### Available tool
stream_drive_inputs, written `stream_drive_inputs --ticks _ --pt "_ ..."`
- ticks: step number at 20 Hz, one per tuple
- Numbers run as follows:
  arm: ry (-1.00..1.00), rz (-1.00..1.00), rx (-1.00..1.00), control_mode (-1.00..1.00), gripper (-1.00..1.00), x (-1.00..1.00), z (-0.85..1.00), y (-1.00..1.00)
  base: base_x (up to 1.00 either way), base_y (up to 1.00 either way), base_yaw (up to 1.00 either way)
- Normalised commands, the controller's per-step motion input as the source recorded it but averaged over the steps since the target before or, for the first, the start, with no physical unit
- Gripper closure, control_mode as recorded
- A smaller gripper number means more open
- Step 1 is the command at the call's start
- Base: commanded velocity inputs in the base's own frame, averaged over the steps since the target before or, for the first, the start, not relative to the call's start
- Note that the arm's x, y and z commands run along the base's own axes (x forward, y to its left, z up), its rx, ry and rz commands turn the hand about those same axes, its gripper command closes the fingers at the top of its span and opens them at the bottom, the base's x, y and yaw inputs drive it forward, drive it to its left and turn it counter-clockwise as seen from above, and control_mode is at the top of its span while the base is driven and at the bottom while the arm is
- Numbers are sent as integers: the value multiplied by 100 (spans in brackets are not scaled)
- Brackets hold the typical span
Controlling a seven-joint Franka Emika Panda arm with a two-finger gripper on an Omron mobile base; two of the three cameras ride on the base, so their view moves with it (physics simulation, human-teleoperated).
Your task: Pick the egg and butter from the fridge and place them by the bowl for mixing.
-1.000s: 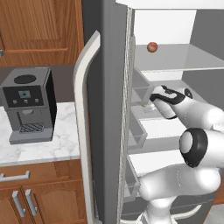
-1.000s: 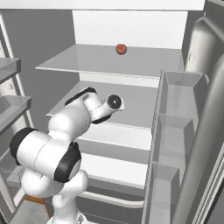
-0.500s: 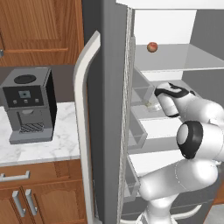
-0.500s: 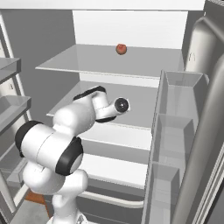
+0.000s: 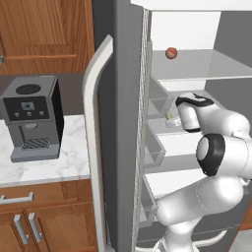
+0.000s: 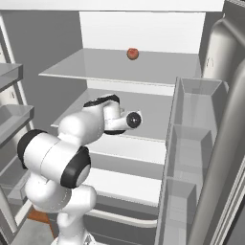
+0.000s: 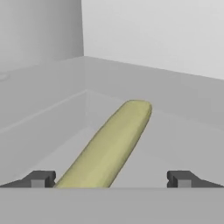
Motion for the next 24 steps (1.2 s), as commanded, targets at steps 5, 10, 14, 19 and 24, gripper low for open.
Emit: stream_drive_inputs --ticks 5,10,14,19,24 --pt "15 0 -1 -100 -100 0 -90 0 0 0 0" --pt "21 0 -1 -100 100 0 -93 0 0 0 0" --pt "12 0 -4 -100 100 -21 -98 0 0 0 0" --pt "-1 0 -6 -100 100 -54 -77 -10 0 0 0" --pt "-19 -2 0 -100 100 -98 -22 -42 0 0 0"
